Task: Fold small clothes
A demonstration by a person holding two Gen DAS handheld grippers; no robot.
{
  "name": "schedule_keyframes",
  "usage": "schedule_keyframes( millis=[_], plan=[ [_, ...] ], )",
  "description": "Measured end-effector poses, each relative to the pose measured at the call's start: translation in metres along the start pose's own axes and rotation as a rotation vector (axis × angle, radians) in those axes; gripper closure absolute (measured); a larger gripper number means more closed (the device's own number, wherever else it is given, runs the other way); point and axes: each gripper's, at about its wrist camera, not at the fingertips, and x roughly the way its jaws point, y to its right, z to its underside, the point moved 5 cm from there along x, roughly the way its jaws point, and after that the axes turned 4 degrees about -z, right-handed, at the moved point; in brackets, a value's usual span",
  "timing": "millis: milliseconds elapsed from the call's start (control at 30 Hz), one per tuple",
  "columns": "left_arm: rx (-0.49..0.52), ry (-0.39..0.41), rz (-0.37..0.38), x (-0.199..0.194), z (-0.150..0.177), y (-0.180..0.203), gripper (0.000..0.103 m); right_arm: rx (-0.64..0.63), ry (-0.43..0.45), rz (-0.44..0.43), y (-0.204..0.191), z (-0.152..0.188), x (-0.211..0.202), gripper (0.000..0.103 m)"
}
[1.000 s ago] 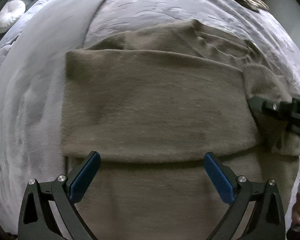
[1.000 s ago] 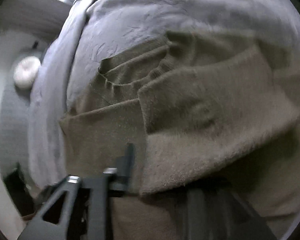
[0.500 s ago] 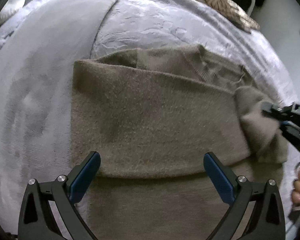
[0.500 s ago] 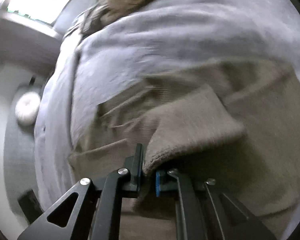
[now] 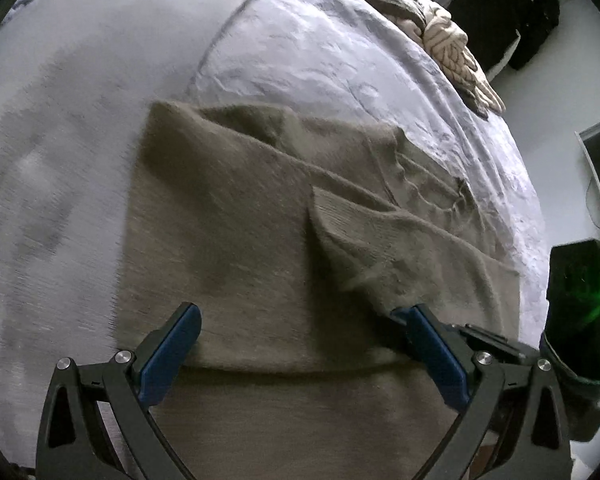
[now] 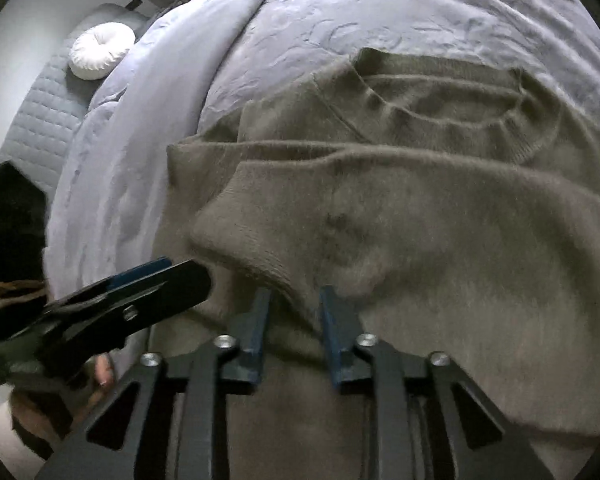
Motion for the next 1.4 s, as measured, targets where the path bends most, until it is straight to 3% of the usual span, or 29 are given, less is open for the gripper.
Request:
schedule_keyframes(
  millis=[167, 300, 400, 467, 533, 567, 600, 633, 667, 867, 1000, 1133, 1233, 1333, 1367, 1400],
  plan=[
    [0.006, -0.041, 0.024, 0.022, -0.003, 0.023, 0.000, 0.102, 0.007, -0.006, 0.032, 0.024, -0.034, 0.061],
    [0.021, -0.027, 0.023, 0.029, -0.008, 0.032, 0.002, 0.341, 0.042, -0.007, 0.092, 0.060, -0.071, 0.052],
    [0.027, -0.038, 0.023, 0.036, -0.015, 0.040, 0.029, 0.593, 0.158, -0.052, 0.142, 0.088, -0.106, 0.052],
    [0.037, -0.045, 0.023, 0.037, -0.017, 0.042, 0.066, 0.700, 0.234, -0.082, 0.165, 0.098, -0.122, 0.052],
    [0.050, -0.062, 0.038, 0.037, -0.019, 0.043, 0.092, 0.786, 0.302, -0.108, 0.185, 0.103, -0.132, 0.052],
    [0.050, -0.061, 0.045, 0.036, -0.020, 0.044, 0.093, 0.814, 0.331, -0.122, 0.192, 0.103, -0.136, 0.052],
    [0.050, -0.055, 0.047, 0.033, -0.020, 0.044, 0.093, 0.836, 0.359, -0.132, 0.198, 0.101, -0.138, 0.061],
    [0.057, -0.043, 0.047, 0.028, -0.019, 0.046, 0.093, 0.845, 0.377, -0.127, 0.202, 0.098, -0.139, 0.075],
    [0.062, -0.036, 0.047, 0.024, -0.018, 0.046, 0.093, 0.841, 0.381, -0.112, 0.205, 0.095, -0.140, 0.097],
    [0.088, -0.009, 0.047, 0.006, 0.000, 0.048, 0.093, 0.681, 0.368, -0.002, 0.214, 0.080, -0.166, 0.097],
    [0.083, -0.043, 0.009, 0.021, 0.014, 0.040, 0.093, 0.673, 0.284, 0.000, 0.226, 0.083, -0.146, 0.097],
    [0.091, -0.045, 0.004, 0.023, 0.021, 0.033, 0.093, 0.675, 0.272, -0.009, 0.227, 0.095, -0.145, 0.095],
    [0.121, -0.047, -0.005, 0.019, 0.022, 0.034, 0.093, 0.664, 0.247, -0.002, 0.220, 0.099, -0.149, 0.087],
    [0.135, -0.049, -0.016, 0.019, 0.021, 0.037, 0.093, 0.578, 0.284, 0.022, 0.204, 0.098, -0.169, 0.084],
    [0.137, -0.050, -0.019, 0.019, 0.020, 0.037, 0.093, 0.562, 0.304, 0.028, 0.202, 0.096, -0.176, 0.080],
    [0.139, -0.052, -0.023, 0.020, 0.019, 0.037, 0.093, 0.554, 0.333, 0.035, 0.204, 0.092, -0.185, 0.069]
  ],
)
